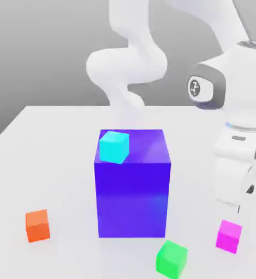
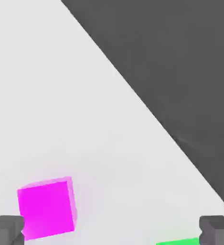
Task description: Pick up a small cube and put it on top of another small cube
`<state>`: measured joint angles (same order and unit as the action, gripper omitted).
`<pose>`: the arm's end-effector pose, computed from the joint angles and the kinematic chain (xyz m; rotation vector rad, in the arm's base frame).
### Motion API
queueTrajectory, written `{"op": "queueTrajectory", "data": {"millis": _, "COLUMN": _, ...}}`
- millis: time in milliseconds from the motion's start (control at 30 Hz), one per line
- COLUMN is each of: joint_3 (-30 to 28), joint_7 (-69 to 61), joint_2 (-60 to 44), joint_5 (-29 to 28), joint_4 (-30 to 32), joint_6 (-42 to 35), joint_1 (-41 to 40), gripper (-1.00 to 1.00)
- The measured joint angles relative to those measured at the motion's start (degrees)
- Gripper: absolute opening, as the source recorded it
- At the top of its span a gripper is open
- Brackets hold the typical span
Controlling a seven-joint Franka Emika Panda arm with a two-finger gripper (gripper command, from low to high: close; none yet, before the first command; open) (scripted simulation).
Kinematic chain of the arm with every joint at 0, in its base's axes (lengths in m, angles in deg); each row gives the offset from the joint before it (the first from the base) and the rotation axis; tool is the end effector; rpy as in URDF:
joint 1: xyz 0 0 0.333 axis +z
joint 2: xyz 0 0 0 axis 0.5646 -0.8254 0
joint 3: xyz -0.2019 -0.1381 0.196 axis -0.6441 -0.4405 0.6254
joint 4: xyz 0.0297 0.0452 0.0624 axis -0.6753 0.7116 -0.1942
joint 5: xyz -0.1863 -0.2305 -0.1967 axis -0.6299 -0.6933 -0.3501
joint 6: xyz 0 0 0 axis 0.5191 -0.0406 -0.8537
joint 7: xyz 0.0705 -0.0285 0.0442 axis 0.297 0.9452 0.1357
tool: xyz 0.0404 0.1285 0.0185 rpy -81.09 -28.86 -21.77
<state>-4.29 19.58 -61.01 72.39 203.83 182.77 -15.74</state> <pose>0.4003 0.2245 0.2264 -3.1112 -0.3381 -0.0764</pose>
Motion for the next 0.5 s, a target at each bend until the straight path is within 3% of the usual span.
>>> {"op": "queueTrajectory", "data": {"millis": 200, "joint_3": -2.8, "joint_7": 1.7, "joint_2": -12.5, "joint_5": -4.7, "joint_4": -1.1, "joint_6": 8.4, "joint_1": 3.6, "gripper": 0.0}}
{"op": "queueTrajectory", "data": {"millis": 233, "joint_3": -3.5, "joint_7": 2.0, "joint_2": -14.0, "joint_5": -5.2, "joint_4": -1.5, "joint_6": 9.6, "joint_1": 4.2, "gripper": -1.0}}
{"op": "queueTrajectory", "data": {"millis": 500, "joint_3": -2.9, "joint_7": 1.7, "joint_2": -12.8, "joint_5": -4.8, "joint_4": -1.2, "joint_6": 8.6, "joint_1": 3.7, "gripper": -1.0}}
